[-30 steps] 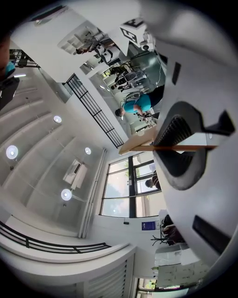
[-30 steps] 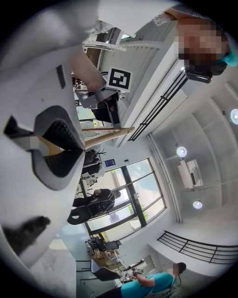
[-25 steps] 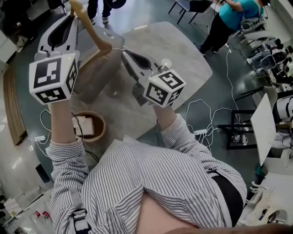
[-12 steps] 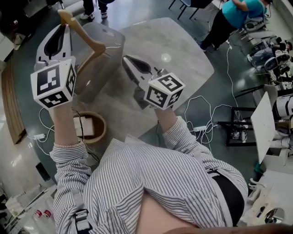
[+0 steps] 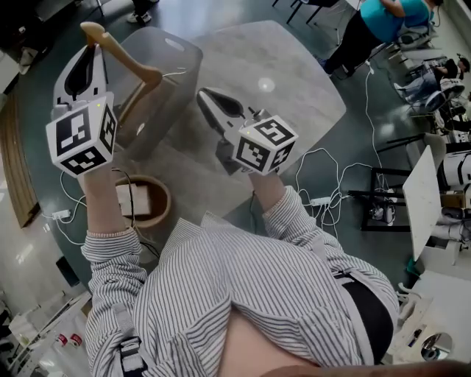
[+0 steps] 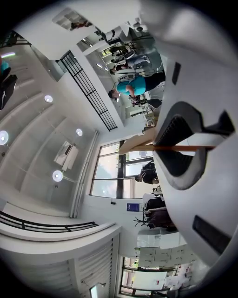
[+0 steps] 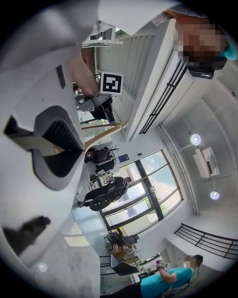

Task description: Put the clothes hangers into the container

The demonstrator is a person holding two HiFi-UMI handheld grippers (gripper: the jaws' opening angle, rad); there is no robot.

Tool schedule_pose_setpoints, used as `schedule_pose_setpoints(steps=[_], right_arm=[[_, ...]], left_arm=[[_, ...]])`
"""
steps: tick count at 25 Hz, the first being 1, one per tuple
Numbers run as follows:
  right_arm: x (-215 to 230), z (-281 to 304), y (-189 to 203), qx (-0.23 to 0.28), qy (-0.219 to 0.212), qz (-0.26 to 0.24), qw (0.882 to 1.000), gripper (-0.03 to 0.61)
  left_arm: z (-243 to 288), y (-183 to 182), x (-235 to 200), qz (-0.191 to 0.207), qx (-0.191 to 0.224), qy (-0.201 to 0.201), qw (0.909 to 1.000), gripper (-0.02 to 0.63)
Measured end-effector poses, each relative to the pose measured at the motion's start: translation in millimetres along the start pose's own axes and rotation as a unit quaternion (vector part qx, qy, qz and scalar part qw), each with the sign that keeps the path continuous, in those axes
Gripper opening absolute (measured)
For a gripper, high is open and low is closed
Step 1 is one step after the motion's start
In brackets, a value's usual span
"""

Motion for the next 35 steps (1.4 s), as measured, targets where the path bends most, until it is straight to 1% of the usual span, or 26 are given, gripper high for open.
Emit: schedule_pose_setpoints(steps=[5, 10, 16, 21, 29, 35], right_arm=[[0.1, 0.4, 4.3, -0.006, 0.002, 0.002, 1.0, 0.015], [1.5, 1.6, 9.7, -0.011, 0.004, 0.006, 1.0, 0.015], [8.0, -3.8, 14.3, -0.016, 0.006, 0.008, 1.0, 0.015], [7.4, -6.3, 14.9, -0.015, 0.008, 0.009, 1.0, 0.015], [-8.4, 0.7, 13.7, -0.019, -0.002, -0.005, 1.0, 0.015], [-13.3, -2.3, 17.1, -0.02, -0.003, -0.006, 1.0, 0.015]], left_arm=[[-2.0, 10.3, -2.3, 0.005, -0.012, -0.001, 0.9999, 0.032], [-0.3, 27.2, 7.0, 0.016, -0.031, 0.008, 0.9994, 0.032], [4.0, 41.5, 25.4, 0.031, -0.051, 0.03, 0.9978, 0.032], [2.2, 50.4, 34.2, 0.026, -0.064, 0.042, 0.9968, 0.032], [-5.6, 62.7, 54.6, 0.023, -0.09, 0.085, 0.9921, 0.032], [-13.6, 66.0, 80.0, 0.049, -0.1, 0.122, 0.9862, 0.032]])
Point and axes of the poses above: the fingertips, and each gripper's own axes: z forward along the fingers, x to its right, y out of its underside, the point moved 3 cm from there along -z, backward along the fingers, and after that the axes turned 3 degrees about -x, right-handed, at the moved point
